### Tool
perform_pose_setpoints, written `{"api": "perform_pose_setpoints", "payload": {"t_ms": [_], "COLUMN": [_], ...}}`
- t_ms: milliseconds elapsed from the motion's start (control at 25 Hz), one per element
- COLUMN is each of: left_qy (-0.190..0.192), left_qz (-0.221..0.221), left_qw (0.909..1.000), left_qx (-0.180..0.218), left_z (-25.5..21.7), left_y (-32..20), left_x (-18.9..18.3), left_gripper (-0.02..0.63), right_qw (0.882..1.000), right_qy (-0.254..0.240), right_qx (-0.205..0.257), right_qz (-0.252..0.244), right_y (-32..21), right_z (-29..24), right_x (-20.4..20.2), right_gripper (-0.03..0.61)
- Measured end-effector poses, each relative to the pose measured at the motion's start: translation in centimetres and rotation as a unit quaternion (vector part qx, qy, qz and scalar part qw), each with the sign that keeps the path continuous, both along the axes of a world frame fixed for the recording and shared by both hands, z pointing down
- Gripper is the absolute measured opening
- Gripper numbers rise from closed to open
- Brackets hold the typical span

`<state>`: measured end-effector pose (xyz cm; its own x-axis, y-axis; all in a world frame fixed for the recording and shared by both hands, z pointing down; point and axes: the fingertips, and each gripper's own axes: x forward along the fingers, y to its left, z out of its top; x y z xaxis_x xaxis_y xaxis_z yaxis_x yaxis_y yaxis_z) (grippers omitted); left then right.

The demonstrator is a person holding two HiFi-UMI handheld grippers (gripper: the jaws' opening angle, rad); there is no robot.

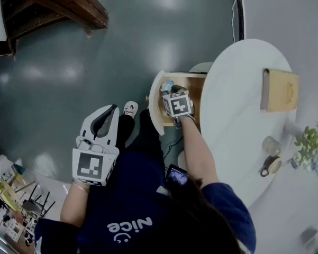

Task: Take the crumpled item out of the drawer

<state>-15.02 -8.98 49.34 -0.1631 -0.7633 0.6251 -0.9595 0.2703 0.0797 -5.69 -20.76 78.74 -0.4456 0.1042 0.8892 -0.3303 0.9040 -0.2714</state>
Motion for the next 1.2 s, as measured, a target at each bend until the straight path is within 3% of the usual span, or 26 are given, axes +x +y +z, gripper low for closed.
{"api": "perform_pose_setpoints", "payload": {"t_ms": [960, 1200], "left_qy": [-0.002, -0.008], "left_qz": [0.024, 0.040], "left_qw": [0.9983, 0.9969], "left_qx": [0.052, 0.067], "left_z": [-2.5, -3.2], "left_y": [-0.8, -1.0], "left_x": [-0.1, -0.2], "left_gripper": [0.005, 0.005], "right_qw": [0.999, 0.996], "right_qy": [-0.029, -0.046], "right_qx": [0.013, 0.025], "right_qz": [0.042, 0.071], "right_y": [2.2, 2.6], "right_z": [-6.6, -8.4], "right_x": [1.5, 1.9], "right_gripper": [0.132, 0.132]}}
